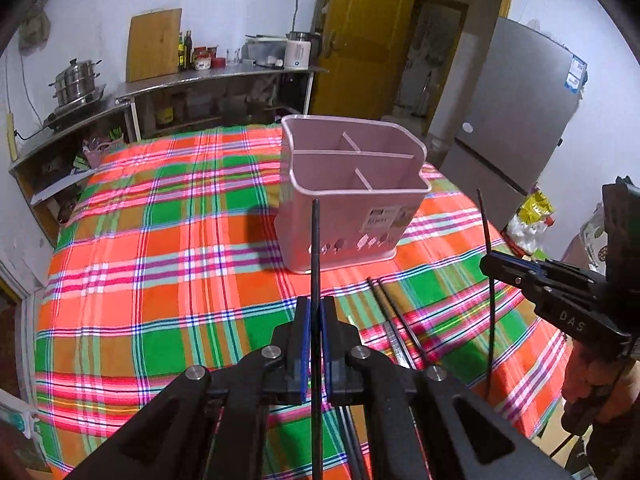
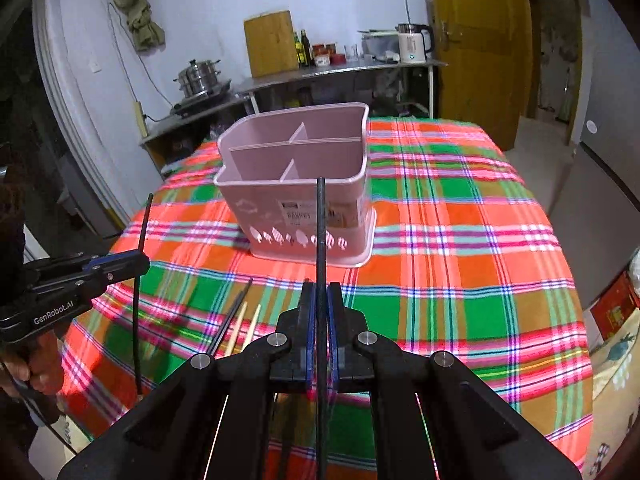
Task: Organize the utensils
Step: 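Lift both held black chopsticks upright and carry them over the pink basket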
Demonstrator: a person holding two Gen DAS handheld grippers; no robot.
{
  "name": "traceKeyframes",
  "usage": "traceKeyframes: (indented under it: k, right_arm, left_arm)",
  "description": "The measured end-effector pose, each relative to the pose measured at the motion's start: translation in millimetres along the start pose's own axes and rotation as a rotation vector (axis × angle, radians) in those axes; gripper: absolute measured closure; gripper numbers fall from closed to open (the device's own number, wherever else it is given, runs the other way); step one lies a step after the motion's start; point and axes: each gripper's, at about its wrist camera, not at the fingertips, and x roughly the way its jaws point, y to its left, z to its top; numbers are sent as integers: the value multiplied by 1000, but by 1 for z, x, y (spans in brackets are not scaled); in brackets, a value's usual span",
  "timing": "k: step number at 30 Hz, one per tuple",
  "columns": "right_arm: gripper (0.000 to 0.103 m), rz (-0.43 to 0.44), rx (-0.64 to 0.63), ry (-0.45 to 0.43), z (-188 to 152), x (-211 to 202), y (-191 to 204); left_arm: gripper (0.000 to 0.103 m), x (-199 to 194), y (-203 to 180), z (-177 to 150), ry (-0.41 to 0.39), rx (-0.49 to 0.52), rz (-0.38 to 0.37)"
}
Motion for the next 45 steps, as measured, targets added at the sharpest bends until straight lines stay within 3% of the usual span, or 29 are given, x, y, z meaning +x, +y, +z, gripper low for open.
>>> traceKeyframes:
  k: [21,30,38,45]
  right_arm:
    - [98,30,-38,-128,33,-44,18]
    - [98,47,-57,-193,69,-52,29]
    - [98,59,-54,-287,110,-59,38]
    - [98,62,-24,-345,133,-54,38]
  left_arm:
    - [98,-47,-7,46,-98,10,-32]
    - [98,-63,-14,92,-146,23,-62]
    - [98,-82,-12,141,-236,10,-67]
    - [98,-69,-4,164,-259,-11,-52]
